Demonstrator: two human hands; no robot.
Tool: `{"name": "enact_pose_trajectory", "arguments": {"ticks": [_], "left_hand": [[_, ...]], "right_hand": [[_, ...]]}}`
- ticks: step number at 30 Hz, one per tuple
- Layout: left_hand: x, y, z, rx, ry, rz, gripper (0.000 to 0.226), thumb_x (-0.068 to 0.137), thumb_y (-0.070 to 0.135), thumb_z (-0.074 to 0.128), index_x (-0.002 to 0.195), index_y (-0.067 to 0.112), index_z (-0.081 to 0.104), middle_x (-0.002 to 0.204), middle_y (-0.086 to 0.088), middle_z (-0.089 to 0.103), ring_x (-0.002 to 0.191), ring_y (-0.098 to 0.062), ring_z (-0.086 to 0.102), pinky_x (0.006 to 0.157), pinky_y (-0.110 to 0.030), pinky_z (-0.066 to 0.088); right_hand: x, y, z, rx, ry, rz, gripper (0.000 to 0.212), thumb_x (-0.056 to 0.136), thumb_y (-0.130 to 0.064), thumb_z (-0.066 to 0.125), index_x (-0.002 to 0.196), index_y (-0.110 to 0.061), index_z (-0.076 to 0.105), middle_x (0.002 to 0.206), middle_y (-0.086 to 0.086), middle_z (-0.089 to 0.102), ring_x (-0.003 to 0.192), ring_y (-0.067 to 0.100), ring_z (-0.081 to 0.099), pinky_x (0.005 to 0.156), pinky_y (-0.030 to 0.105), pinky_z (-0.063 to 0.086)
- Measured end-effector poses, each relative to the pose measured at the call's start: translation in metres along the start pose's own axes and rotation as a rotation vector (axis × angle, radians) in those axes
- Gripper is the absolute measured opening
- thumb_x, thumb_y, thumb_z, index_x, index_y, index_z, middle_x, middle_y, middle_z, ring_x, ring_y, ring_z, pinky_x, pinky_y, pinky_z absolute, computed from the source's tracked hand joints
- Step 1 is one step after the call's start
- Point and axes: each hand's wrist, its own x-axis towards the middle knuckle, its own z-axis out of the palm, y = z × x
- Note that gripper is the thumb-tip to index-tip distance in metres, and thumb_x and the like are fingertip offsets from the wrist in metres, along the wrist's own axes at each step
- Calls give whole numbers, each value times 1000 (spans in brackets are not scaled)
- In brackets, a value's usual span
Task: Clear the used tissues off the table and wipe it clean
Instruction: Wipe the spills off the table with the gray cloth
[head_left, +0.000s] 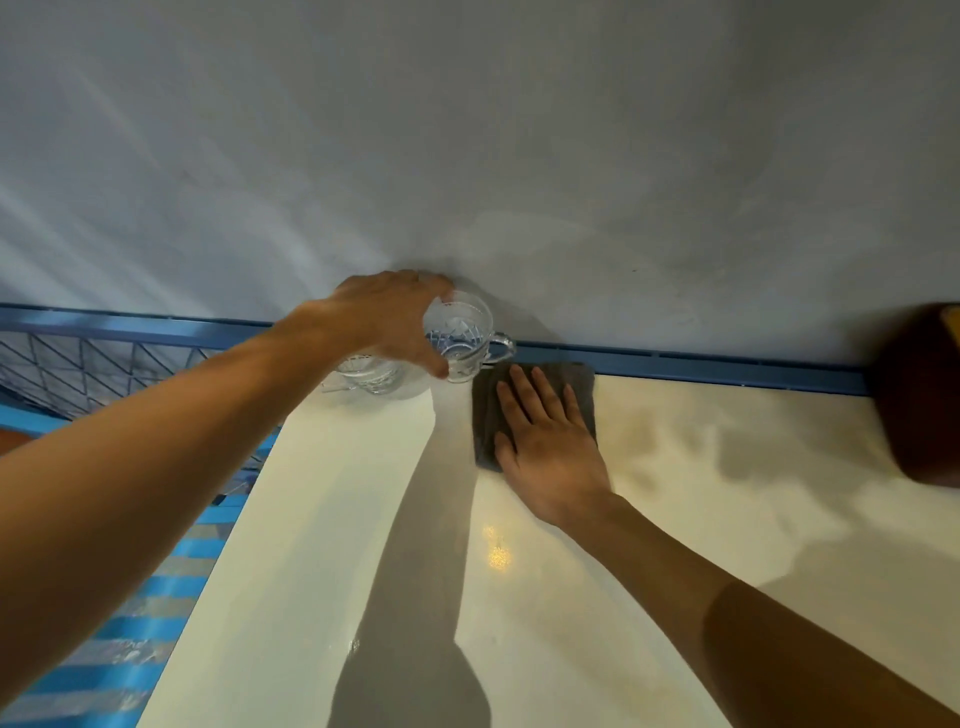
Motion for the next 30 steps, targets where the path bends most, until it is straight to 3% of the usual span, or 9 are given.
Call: {"name": "enact_pose_trajectory", "arguments": {"ticks": [4, 8, 15, 21, 26, 30], "left_hand": [[-1, -3, -7, 7, -4, -13, 101, 58, 66, 79, 142, 32, 33, 149, 3, 41, 131, -23, 43, 103, -42, 39], [-1, 2, -1, 46, -53, 5, 100, 58, 69, 77, 140, 30, 34, 145, 0, 44, 125, -24, 47, 101, -43, 42], [-1, 9, 14, 114, -99, 17, 101, 62, 72, 72, 142, 28, 28, 131, -4, 50, 114, -24, 53, 91, -39, 45], [-6, 8, 24, 112, -95, 4, 101, 60, 75, 69, 139, 27, 29, 123, -3, 51, 113, -25, 53, 90, -43, 49], [-8, 11, 22, 127, -90, 16, 108, 59, 79, 68, 142, 24, 27, 131, -6, 49, 119, -26, 51, 91, -43, 47], [-16, 13, 18, 135, -63, -13, 120, 53, 87, 63, 147, 27, 18, 137, -7, 46, 125, -29, 48, 94, -46, 47]], "right_hand": [[6, -33, 7, 21, 15, -111, 63, 97, -42, 19, 154, -17, 15, 163, 5, 6, 150, 24, 0, 122, 46, 0], [-11, -49, 12, -15, 24, -225, 61, 99, -41, 29, 154, -17, 17, 163, 5, 7, 150, 24, 3, 116, 43, -11], [-65, 6, -2, -4, -107, -368, 60, 100, -47, 25, 155, -29, 8, 163, -8, -2, 149, 12, -9, 119, 41, -9], [-70, 96, -24, -35, -102, -152, 60, 96, -56, 7, 152, -36, -7, 161, -14, -9, 146, 5, -16, 122, 44, 4], [-69, 71, -16, -18, -32, 101, 71, 88, -55, -4, 154, -27, -2, 162, -7, -6, 149, 14, -11, 122, 43, -3], [-84, 47, -8, -10, -37, 74, 70, 90, -55, -1, 154, -26, -2, 162, -5, -8, 149, 16, -12, 122, 45, -1]]}}
